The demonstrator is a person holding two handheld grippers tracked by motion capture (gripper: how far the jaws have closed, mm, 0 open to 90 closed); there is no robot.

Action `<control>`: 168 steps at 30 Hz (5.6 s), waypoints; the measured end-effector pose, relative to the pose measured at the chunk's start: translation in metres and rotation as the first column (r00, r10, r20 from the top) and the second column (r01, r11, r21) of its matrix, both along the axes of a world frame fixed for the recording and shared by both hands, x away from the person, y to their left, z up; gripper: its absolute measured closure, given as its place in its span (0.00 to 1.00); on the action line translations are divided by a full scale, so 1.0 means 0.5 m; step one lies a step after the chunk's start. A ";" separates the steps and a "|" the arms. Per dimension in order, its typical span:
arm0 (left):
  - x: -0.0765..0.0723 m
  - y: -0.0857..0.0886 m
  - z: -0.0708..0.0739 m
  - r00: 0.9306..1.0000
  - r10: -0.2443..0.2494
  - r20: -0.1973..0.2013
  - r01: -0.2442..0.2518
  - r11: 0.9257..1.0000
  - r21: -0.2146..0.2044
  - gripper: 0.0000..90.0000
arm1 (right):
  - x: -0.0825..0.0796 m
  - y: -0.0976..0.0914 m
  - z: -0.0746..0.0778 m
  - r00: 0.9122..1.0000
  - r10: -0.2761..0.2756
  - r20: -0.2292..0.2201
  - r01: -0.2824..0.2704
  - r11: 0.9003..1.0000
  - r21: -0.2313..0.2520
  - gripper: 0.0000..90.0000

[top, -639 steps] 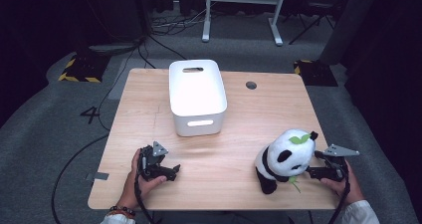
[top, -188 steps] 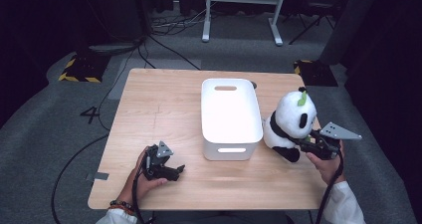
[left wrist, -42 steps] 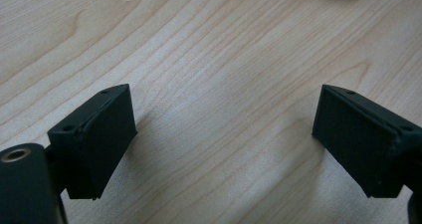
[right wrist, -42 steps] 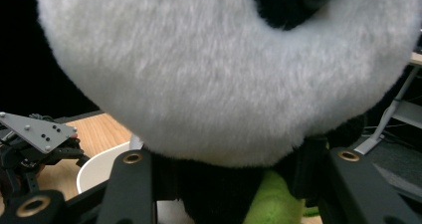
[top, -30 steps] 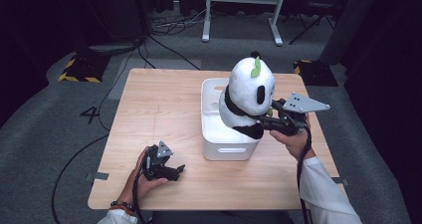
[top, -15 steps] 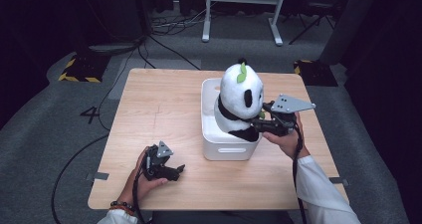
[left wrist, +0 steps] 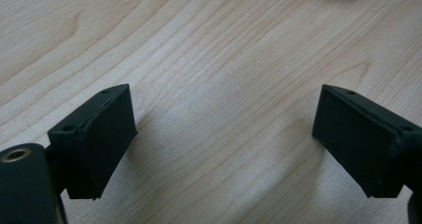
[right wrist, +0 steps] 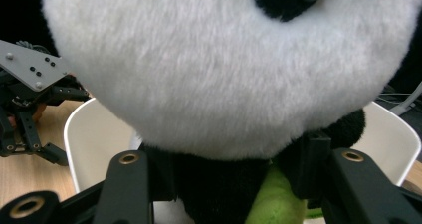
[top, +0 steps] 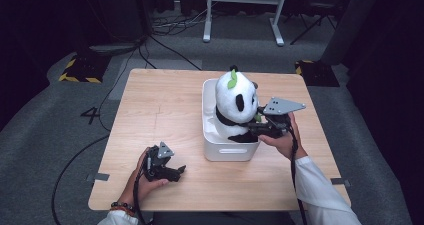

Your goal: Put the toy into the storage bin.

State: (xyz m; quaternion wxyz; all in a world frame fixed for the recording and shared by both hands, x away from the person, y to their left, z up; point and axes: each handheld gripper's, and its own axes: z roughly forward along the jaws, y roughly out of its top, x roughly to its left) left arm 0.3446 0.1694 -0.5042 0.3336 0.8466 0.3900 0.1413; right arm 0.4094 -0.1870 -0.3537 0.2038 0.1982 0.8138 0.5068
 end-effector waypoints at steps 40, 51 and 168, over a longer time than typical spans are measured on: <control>0.001 0.000 0.000 1.000 0.000 -0.001 0.000 1.000 -0.003 0.11 | 0.022 0.014 -0.030 0.997 0.018 -0.080 -0.030 0.989 -0.148 0.49; 0.001 0.000 0.000 1.000 -0.001 0.000 0.001 1.000 -0.002 0.11 | 0.031 0.016 -0.037 0.993 0.001 -0.114 -0.020 0.986 -0.164 0.43; 0.001 0.000 0.000 1.000 -0.001 0.000 0.001 1.000 -0.002 0.11 | -0.008 -0.044 0.027 0.998 -0.042 -0.052 0.028 0.972 -0.232 0.26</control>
